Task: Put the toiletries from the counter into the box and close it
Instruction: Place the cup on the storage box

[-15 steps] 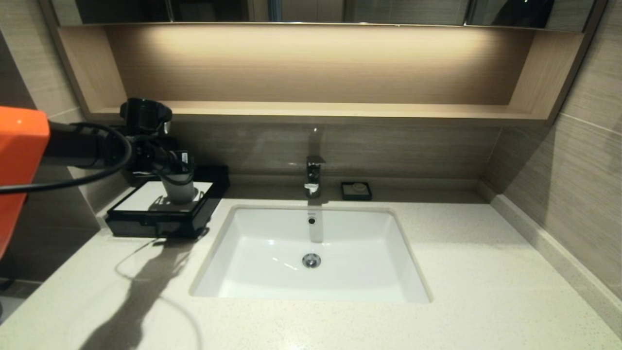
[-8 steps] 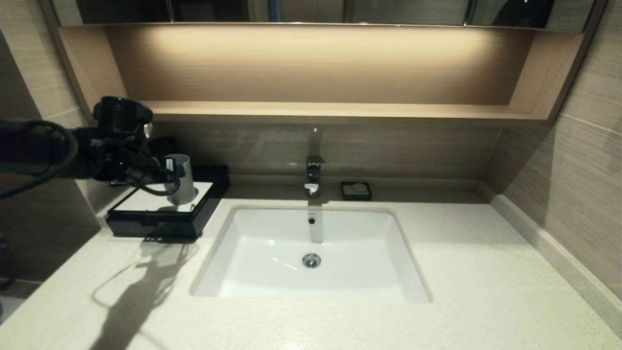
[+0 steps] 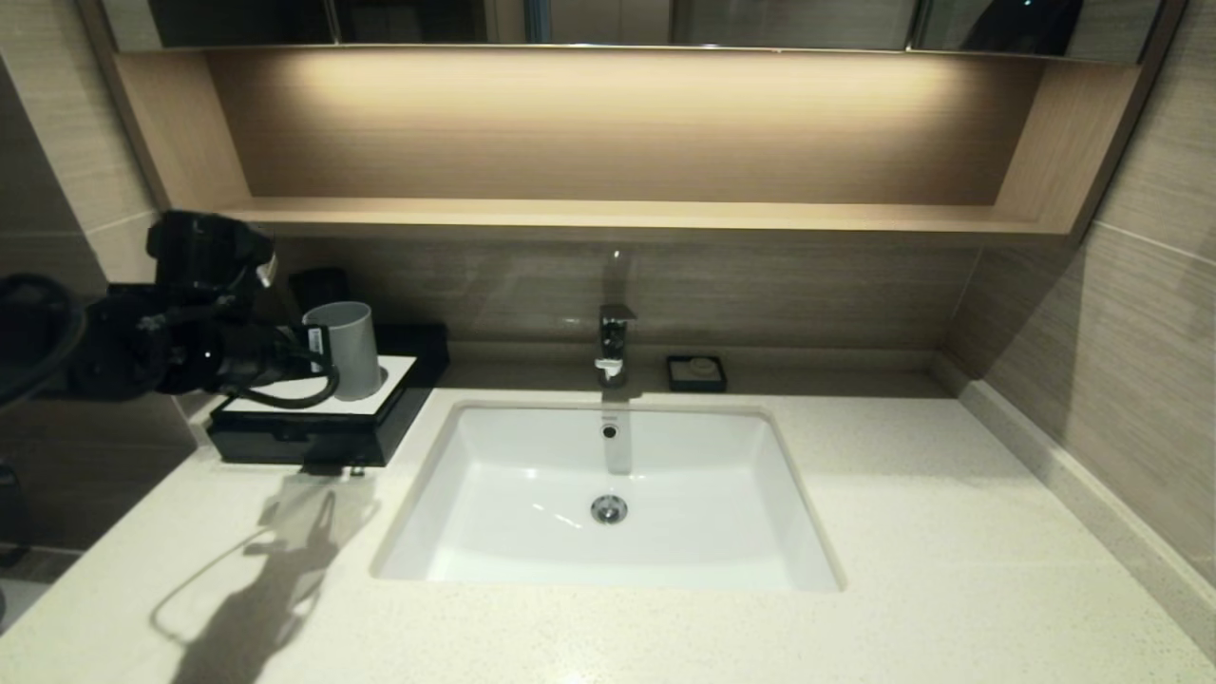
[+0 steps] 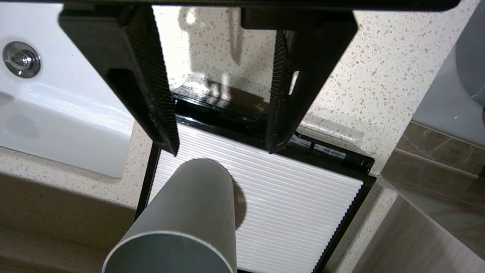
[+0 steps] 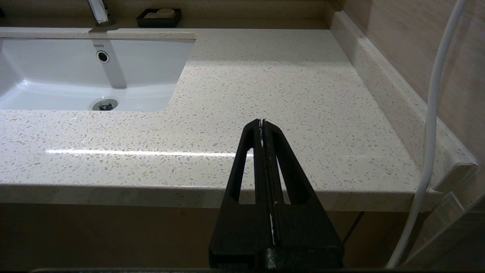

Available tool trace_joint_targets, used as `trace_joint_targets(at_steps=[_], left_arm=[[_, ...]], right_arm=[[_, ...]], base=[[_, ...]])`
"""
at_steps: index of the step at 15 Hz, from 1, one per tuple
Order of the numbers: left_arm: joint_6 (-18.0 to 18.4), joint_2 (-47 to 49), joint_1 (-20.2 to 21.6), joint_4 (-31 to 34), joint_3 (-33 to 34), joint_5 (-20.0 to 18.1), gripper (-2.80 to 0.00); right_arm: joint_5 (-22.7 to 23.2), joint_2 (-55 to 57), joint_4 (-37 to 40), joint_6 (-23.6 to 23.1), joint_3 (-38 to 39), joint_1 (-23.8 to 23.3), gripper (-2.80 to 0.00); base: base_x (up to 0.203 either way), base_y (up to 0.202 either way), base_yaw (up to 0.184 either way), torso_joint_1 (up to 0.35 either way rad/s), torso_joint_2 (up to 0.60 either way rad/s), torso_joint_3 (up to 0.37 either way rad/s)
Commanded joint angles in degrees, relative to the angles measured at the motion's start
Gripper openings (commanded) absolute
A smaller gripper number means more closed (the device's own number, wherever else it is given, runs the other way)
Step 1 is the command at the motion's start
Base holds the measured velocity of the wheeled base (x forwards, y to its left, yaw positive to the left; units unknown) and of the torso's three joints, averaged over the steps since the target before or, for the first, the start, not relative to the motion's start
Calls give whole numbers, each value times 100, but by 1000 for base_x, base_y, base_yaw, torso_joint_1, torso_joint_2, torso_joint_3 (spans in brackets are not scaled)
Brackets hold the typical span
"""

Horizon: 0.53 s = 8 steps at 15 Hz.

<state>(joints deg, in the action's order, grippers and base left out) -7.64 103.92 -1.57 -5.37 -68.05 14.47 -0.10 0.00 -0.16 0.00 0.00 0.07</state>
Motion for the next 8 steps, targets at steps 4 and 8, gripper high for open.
trace_joint_targets(at_steps=[4, 8], left_arm=[[-9, -53, 16, -983, 1020, -21, -280], [-10, 32, 69, -1167, 1101, -207, -280]], right_arm=[[1, -8, -2, 0, 9, 1, -280], [1, 0, -2, 0, 9, 1, -280]], base=[[0, 0, 0, 0, 0, 0], [0, 0, 0, 0, 0, 0]])
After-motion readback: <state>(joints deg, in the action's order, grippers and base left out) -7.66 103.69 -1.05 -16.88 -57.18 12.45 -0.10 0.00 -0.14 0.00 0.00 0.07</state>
